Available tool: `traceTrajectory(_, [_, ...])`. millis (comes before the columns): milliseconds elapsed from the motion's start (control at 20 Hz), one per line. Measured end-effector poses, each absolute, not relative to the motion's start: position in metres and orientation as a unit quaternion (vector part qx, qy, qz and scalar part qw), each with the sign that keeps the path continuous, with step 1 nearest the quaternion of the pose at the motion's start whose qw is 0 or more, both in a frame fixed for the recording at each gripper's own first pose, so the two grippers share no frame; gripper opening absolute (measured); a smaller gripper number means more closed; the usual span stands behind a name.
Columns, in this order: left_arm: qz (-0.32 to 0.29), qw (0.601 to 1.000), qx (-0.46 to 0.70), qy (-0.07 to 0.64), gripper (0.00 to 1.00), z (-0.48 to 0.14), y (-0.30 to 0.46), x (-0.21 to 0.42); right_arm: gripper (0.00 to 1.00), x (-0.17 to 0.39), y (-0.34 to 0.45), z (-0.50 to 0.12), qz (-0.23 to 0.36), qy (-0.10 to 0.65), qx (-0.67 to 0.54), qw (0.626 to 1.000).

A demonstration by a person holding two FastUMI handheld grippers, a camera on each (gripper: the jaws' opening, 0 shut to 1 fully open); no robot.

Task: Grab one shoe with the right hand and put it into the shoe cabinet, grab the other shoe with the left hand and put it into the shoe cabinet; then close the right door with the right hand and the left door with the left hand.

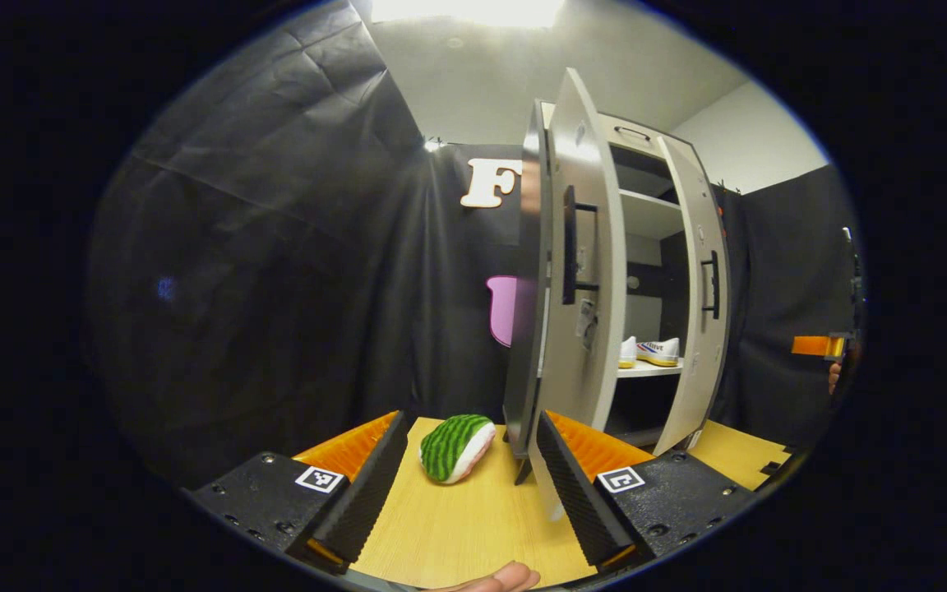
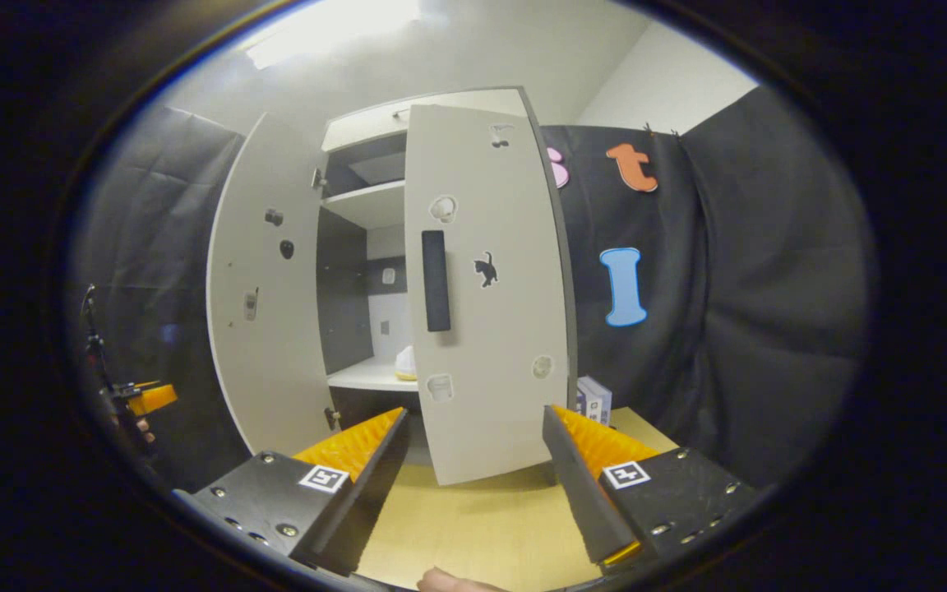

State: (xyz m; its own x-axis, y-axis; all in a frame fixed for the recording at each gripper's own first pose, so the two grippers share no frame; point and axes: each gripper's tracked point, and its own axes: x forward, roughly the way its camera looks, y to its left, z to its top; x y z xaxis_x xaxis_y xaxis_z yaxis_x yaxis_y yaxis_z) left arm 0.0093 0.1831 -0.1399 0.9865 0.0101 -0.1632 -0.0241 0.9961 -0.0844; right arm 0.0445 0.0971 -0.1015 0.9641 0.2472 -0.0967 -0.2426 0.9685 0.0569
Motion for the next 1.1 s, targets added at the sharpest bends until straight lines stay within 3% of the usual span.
traceTrajectory(150, [0.006,0.993,-0.057,0.1,0.96,-0.137,0.195,0.037,0.97,0.022,0.099,-0.094,0.127,0.031,0.001,0.991])
traceTrajectory(200, [0.005,0.993,-0.057,0.102,0.92,-0.131,0.202,0.044,0.96,0.015,0.098,-0.093,0.126,0.024,-0.005,0.992])
traceTrajectory(250, [0.007,0.993,-0.054,0.101,0.95,-0.125,0.208,0.054,0.96,0.007,0.099,-0.091,0.126,0.017,-0.01,0.992])
traceTrajectory(700, [-0.019,0.988,-0.118,0.094,0.95,-0.058,0.218,0.139,0.97,-0.025,0.095,-0.097,0.108,-0.016,-0.037,0.993])
traceTrajectory(750, [-0.024,0.989,-0.113,0.092,0.91,-0.051,0.215,0.144,0.96,-0.027,0.099,-0.097,0.114,-0.018,-0.036,0.993])
traceTrajectory(800, [-0.027,0.99,-0.108,0.088,0.99,-0.045,0.213,0.15,0.96,-0.028,0.097,-0.098,0.111,-0.018,-0.036,0.993])
traceTrajectory(900, [-0.039,0.991,-0.101,0.083,0.91,-0.037,0.206,0.154,0.96,-0.029,0.085,-0.098,0.099,-0.019,-0.038,0.994])
traceTrajectory(1100, [-0.067,0.987,-0.103,0.105,0.95,-0.042,0.173,0.156,0.97,-0.033,0.082,-0.094,0.111,-0.021,-0.013,0.993])
